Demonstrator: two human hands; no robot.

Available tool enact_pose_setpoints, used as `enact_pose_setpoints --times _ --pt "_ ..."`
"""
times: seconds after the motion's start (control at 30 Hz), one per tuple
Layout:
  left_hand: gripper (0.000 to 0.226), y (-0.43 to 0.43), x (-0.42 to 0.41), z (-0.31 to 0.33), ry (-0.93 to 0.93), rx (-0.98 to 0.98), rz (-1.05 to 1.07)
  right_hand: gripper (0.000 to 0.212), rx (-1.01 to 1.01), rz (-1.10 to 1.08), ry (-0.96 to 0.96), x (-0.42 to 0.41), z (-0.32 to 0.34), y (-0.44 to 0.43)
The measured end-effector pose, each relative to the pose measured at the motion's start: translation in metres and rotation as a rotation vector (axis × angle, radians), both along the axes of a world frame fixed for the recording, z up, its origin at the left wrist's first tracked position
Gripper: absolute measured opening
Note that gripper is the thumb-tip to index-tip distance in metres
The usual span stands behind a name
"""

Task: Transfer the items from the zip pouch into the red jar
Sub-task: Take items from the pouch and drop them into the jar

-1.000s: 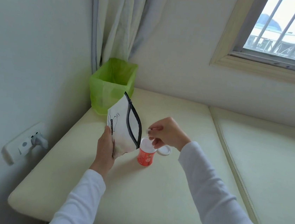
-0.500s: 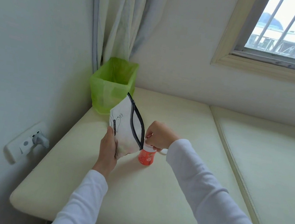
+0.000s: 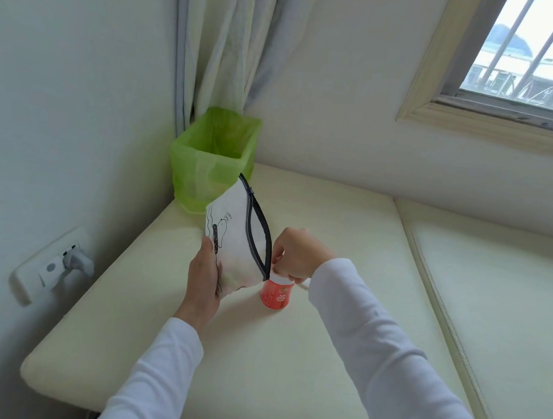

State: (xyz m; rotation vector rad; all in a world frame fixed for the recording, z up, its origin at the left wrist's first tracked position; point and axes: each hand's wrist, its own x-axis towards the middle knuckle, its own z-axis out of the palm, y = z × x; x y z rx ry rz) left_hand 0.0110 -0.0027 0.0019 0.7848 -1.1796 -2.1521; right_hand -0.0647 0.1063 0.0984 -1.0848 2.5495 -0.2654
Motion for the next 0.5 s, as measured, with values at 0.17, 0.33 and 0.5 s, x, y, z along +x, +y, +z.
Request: enact_pose_setpoints --times 0.17,0.33,0.5 --pt "0.037 -0.001 -0.002 -0.002 0.005 0.003 -0.003 0.029 -0.02 -0.016 -0.004 0.001 0.0 0.0" --pt "0.037 -0.002 -0.003 -0.004 0.004 -0.026 -0.002 0.028 -0.247 -0.087 0.035 -0.003 0.003 0.002" --pt "0.036 0.0 -0.005 -0.002 -0.03 -0.038 0.019 0.021 -0.646 -0.071 0.046 0.01 0.015 0.001"
